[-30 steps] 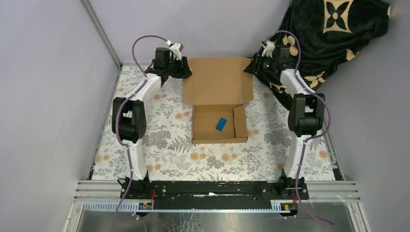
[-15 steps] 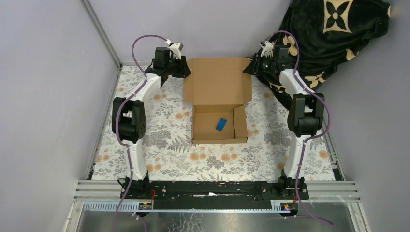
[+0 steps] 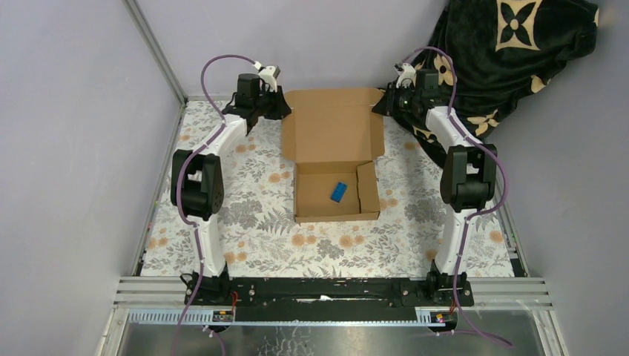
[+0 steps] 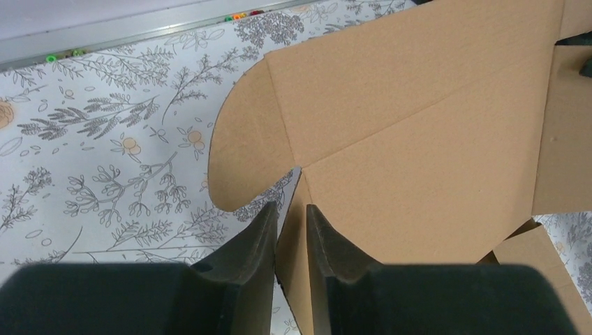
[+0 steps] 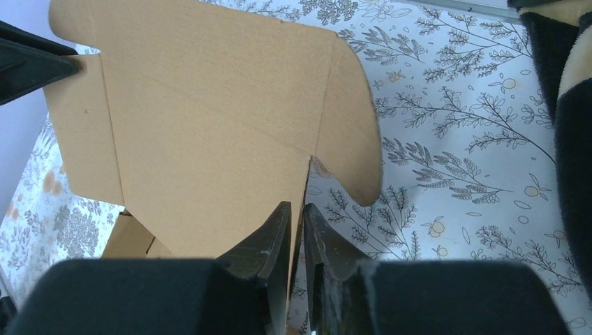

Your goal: Fold the paper box

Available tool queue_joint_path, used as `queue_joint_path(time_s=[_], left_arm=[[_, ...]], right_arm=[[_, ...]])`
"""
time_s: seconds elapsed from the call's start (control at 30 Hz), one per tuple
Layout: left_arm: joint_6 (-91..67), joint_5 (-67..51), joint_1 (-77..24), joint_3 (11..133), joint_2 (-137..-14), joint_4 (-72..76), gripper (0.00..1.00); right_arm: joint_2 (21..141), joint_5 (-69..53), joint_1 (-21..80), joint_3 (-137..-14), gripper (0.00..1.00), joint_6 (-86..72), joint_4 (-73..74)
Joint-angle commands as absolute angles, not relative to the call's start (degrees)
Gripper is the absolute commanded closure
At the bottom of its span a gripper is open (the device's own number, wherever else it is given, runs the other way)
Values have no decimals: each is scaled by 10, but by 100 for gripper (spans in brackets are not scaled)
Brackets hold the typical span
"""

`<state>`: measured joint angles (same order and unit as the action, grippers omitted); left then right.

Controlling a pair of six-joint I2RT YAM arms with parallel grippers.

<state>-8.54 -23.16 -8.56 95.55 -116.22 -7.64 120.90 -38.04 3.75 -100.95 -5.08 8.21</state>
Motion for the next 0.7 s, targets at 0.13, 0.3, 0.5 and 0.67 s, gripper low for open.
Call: queue_joint_path(time_s=[0.13,0.3,0.5,0.67], left_arm=[[-108,-233,-84,865,-1084,35,74],[-111,-210,-95,828,-1052,59,75],[-84,-125,-145,817,-1028,49,76],[-71,-74,-173,812,-1015,38,76]], right_arm=[[1101,-311,76,-945,82,-19,11],[1071,-247,99,-911,84,-10,-18],[1048,-162,135,-880,86,-4,-20],[1026,-117,152,-844,87,-7,-38]])
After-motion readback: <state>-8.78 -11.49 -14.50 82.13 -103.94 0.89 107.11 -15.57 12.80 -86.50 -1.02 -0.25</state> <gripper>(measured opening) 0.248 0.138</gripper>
